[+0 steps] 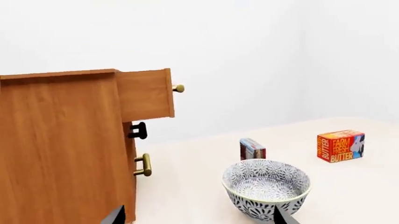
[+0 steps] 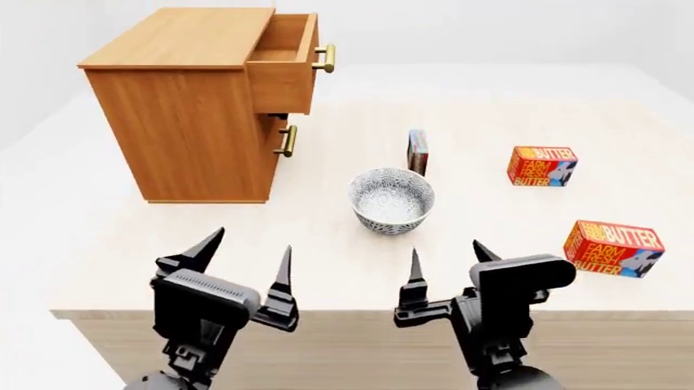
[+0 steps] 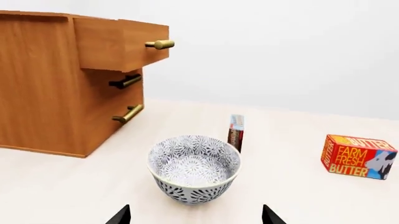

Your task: Put the chocolate pudding in the top drawer of the cabinet and close it.

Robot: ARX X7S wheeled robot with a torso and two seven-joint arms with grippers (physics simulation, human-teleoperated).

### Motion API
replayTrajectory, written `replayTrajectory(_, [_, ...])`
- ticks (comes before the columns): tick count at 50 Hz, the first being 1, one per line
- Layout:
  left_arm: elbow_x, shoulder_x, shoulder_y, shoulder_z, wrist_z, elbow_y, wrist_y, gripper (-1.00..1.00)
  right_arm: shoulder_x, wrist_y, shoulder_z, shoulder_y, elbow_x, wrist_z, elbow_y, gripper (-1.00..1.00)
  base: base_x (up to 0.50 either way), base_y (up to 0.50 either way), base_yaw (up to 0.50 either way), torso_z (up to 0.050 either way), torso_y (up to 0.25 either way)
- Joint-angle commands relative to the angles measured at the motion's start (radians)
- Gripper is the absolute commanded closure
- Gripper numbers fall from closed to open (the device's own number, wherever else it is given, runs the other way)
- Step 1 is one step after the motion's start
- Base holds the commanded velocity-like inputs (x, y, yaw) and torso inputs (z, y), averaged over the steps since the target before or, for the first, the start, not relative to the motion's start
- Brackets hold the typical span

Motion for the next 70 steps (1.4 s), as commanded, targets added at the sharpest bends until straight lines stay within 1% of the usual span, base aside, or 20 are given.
replayTrajectory(1, [-0.035,-0.057,-0.111,0.017,0.008,0.142,-0.207,-1.0,0.052,0.19,-0.026,0.126,-0.009,0.015,-0.09,-1.0,0.0,0.0,0.0,0.05,0.0])
replayTrajectory(9, [-0.095,-0.071,-0.231,0.023,0.007,0.201,-0.387,-1.0,0.077,0.329,0.002,0.21,0.052,-0.011,-0.148,-1.0,0.0,0.0,0.0,0.05,0.0])
replayTrajectory(13, [-0.151,-0.065,-0.322,-0.001,-0.031,0.223,-0.556,-1.0,0.083,0.423,0.026,0.265,0.098,-0.025,-0.178,-1.0,0.0,0.0,0.0,0.005,0.0])
replayTrajectory(16, [-0.202,-0.069,-0.372,-0.02,-0.02,0.246,-0.619,-1.0,0.093,0.463,0.029,0.312,0.11,-0.031,-0.186,-1.0,0.0,0.0,0.0,0.0,0.0])
replayTrajectory(26, [-0.273,-0.059,-0.521,-0.053,-0.052,0.274,-0.773,-1.0,0.094,0.526,0.028,0.412,0.151,-0.061,-0.186,-1.0,0.01,0.0,0.0,0.0,0.0])
replayTrajectory(36, [-0.287,-0.051,-0.642,-0.057,-0.1,0.258,-0.883,-1.0,0.095,0.577,0.052,0.485,0.18,-0.069,-0.168,-1.0,0.03,0.0,0.0,0.0,0.0])
replayTrajectory(40, [-0.352,-0.034,-0.686,-0.099,-0.111,0.254,-0.984,-1.0,0.098,0.588,0.05,0.506,0.181,-0.071,-0.151,-1.0,0.03,0.0,0.0,0.0,0.0])
replayTrajectory(43, [-0.365,-0.034,-0.696,-0.102,-0.116,0.268,-1.005,-1.0,0.102,0.595,0.045,0.516,0.18,-0.07,-0.144,-1.0,0.03,0.0,0.0,0.0,0.0])
replayTrajectory(50, [-0.353,-0.045,-0.719,-0.077,-0.103,0.254,-0.988,-1.0,0.11,0.603,0.044,0.522,0.187,-0.074,-0.147,-1.0,0.04,0.0,0.0,0.0,0.0])
replayTrajectory(52, [-0.379,-0.038,-0.728,-0.092,-0.097,0.245,-1.011,-1.0,0.112,0.602,0.047,0.522,0.19,-0.076,-0.148,-1.0,0.11,0.0,0.0,0.0,0.0])
replayTrajectory(62, [-0.365,-0.043,-0.725,-0.07,-0.095,0.241,-0.987,-1.0,0.11,0.586,0.061,0.519,0.196,-0.076,-0.14,-1.0,0.12,0.0,0.0,0.0,0.0])
replayTrajectory(64, [-0.34,-0.052,-0.718,-0.052,-0.095,0.241,-0.956,-1.0,0.12,0.574,0.039,0.515,0.17,-0.06,-0.143,-1.0,0.0,0.0,0.0,0.0,0.0])
replayTrajectory(67, [-0.337,-0.053,-0.72,-0.046,-0.1,0.24,-0.962,-1.0,0.103,0.61,0.066,0.517,0.197,-0.057,-0.139,-1.0,0.0,0.0,0.0,0.0,0.0])
replayTrajectory(70, [-0.334,-0.058,-0.718,-0.04,-0.1,0.247,-0.956,-1.0,0.118,0.611,0.026,0.519,0.157,-0.026,-0.145,-1.0,0.0,0.0,0.0,0.0,0.0])
